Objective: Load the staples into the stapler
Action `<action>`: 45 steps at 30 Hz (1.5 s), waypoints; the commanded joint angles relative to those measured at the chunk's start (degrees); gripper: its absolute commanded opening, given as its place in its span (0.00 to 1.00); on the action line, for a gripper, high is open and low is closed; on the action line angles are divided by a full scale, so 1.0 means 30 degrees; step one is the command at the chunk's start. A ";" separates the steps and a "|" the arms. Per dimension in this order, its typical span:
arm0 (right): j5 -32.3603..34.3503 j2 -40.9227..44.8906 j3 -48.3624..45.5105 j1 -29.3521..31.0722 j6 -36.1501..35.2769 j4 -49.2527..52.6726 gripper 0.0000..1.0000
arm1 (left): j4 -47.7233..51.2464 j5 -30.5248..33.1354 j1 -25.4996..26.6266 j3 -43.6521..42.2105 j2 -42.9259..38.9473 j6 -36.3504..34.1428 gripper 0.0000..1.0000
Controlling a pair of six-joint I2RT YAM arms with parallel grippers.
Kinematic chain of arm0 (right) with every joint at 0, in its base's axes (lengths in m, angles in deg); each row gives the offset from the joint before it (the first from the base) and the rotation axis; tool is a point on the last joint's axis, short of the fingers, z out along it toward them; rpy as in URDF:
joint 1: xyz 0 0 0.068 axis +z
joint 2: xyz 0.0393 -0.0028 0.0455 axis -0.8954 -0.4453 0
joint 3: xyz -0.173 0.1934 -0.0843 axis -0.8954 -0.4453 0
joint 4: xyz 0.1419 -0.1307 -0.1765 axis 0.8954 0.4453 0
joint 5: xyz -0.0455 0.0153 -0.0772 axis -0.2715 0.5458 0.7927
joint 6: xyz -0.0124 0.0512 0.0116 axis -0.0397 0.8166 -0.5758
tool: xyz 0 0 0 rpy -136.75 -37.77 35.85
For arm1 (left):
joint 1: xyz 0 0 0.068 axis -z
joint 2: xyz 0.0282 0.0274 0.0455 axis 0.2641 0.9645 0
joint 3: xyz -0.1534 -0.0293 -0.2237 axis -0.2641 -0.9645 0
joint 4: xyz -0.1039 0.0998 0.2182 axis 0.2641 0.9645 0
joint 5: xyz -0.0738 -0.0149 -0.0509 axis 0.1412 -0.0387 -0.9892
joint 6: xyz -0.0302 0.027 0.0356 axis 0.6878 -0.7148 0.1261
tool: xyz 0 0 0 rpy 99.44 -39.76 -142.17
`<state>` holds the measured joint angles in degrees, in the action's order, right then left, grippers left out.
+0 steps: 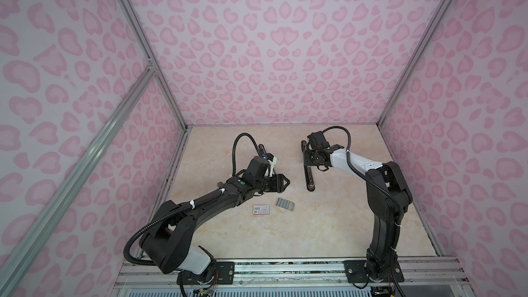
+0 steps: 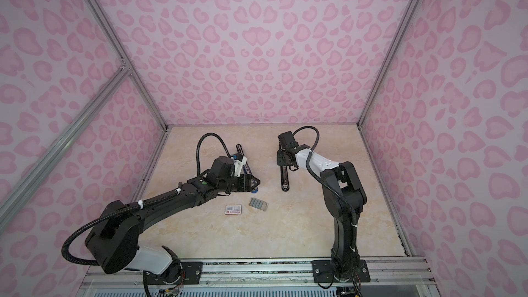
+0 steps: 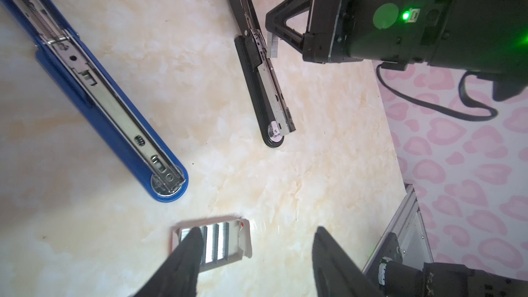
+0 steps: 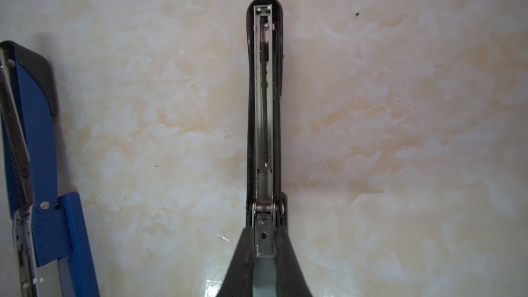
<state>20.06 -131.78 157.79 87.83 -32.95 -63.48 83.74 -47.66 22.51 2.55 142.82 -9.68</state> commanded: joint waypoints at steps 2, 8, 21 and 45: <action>0.0411 -0.0328 0.0168 0.0080 -0.0242 -0.0135 0.12 | -0.0398 -0.0056 -0.0010 -0.0089 0.0014 -0.0036 0.64; 0.0605 -0.0337 0.0277 0.0229 -0.0294 -0.0105 0.12 | -0.0411 -0.0012 -0.0010 -0.0177 0.0001 -0.0007 0.64; 0.1020 -0.0454 0.0100 0.0335 -0.0374 -0.0219 0.12 | -0.0425 0.0003 -0.0010 -0.0441 -0.0128 0.0023 0.64; 0.1431 -0.0272 0.0166 0.0508 -0.0550 -0.0223 0.12 | -0.0531 -0.0027 0.0019 -0.0613 -0.0199 0.0082 0.64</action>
<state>23.58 -131.87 157.97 89.27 -34.26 -63.77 83.69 -47.64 22.55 0.91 142.73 -9.64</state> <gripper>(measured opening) 0.121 0.637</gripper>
